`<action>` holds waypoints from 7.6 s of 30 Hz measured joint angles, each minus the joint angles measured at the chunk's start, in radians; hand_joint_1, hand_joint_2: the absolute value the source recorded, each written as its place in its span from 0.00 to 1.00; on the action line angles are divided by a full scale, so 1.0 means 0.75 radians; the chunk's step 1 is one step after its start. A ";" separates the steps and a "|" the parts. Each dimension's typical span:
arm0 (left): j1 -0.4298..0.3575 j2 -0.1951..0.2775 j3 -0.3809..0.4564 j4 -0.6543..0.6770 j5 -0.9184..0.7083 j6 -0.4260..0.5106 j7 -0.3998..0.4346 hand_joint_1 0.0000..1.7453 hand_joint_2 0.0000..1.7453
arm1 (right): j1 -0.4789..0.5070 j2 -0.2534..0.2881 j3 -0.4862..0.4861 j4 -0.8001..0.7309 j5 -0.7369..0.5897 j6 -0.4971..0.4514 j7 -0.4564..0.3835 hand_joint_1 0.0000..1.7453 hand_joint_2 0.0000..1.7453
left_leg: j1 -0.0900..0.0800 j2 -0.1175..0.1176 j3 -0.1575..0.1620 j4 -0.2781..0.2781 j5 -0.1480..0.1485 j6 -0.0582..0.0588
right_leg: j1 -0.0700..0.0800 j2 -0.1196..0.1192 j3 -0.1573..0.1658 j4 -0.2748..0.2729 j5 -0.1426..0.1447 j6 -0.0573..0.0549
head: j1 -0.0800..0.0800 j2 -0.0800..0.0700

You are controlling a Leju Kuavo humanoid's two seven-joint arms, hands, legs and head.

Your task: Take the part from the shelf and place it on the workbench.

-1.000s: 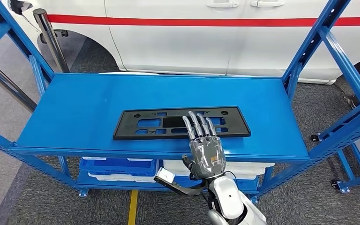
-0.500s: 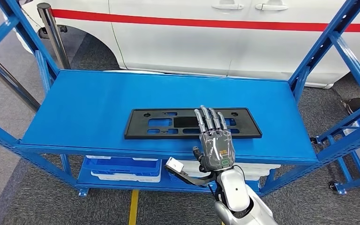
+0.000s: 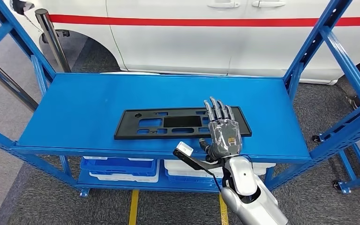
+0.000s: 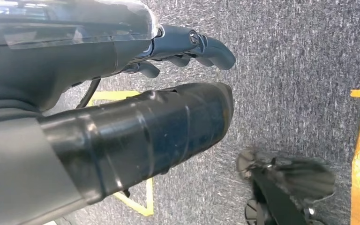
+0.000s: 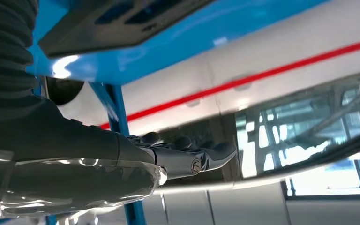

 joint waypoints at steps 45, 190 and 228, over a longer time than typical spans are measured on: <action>-0.009 0.040 0.132 0.000 0.004 -0.018 -0.099 0.00 0.00 | -0.352 -0.008 -0.095 0.599 -0.751 0.520 -0.257 0.00 1.00 | 0.005 0.004 0.130 -0.328 0.188 0.062 | -0.006 0.011 -0.149 0.312 -0.161 0.069 | 0.002 0.000; -0.021 -0.106 0.088 0.003 -0.338 0.000 0.060 0.00 1.00 | 0.411 0.114 0.042 -0.161 -1.805 0.880 -0.866 1.00 1.00 | -0.006 0.010 0.274 -0.274 0.089 -0.008 | 0.003 -0.011 -0.113 0.045 0.065 0.002 | -0.001 0.000; -0.033 -0.122 0.075 0.006 -0.391 -0.024 0.102 0.00 1.00 | 0.403 0.094 0.105 -0.274 -1.787 0.869 -0.896 1.00 1.00 | 0.003 0.021 0.166 -0.320 0.149 0.049 | -0.012 0.005 -0.156 0.234 -0.147 0.059 | 0.002 0.000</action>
